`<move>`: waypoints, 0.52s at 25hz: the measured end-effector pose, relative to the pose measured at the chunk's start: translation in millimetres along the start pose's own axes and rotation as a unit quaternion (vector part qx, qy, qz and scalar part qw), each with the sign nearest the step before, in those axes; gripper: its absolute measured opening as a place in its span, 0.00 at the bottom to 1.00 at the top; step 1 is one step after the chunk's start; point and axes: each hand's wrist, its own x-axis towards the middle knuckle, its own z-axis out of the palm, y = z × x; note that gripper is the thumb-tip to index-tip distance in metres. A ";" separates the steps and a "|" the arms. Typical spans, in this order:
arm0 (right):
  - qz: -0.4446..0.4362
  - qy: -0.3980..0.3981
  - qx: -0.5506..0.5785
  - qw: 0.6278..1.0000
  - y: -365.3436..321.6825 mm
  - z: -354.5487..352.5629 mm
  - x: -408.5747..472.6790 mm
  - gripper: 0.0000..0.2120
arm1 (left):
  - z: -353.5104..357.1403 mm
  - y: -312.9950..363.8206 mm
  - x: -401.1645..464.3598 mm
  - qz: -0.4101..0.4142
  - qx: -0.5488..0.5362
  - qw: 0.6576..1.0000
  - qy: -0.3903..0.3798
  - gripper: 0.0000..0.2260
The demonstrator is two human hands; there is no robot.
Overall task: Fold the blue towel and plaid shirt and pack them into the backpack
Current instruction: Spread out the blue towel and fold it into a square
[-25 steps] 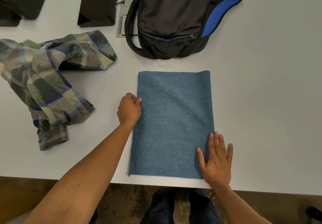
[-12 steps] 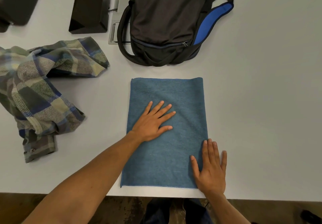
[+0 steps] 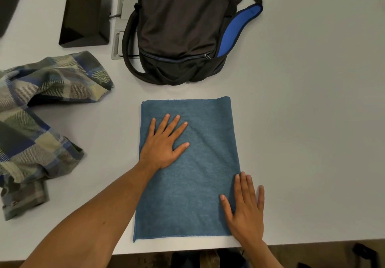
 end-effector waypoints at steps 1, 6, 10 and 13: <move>0.002 0.012 0.009 1.000 -1.6 -2.1 2.1 0.34 | -0.5 -0.1 0.7 0.002 0.000 1.000 -0.003 0.30; -0.138 0.108 0.075 0.982 -40.8 -21.6 43.5 0.28 | -1.7 0.8 0.3 0.008 -0.002 1.000 0.008 0.30; -0.284 0.025 0.024 0.958 -75.9 -10.5 99.0 0.30 | 0.0 -0.7 -1.1 0.017 -0.001 1.000 0.015 0.31; -0.282 -0.019 -0.024 0.959 -70.1 -4.6 143.1 0.31 | 0.9 -2.4 1.0 0.016 -0.006 1.000 0.009 0.31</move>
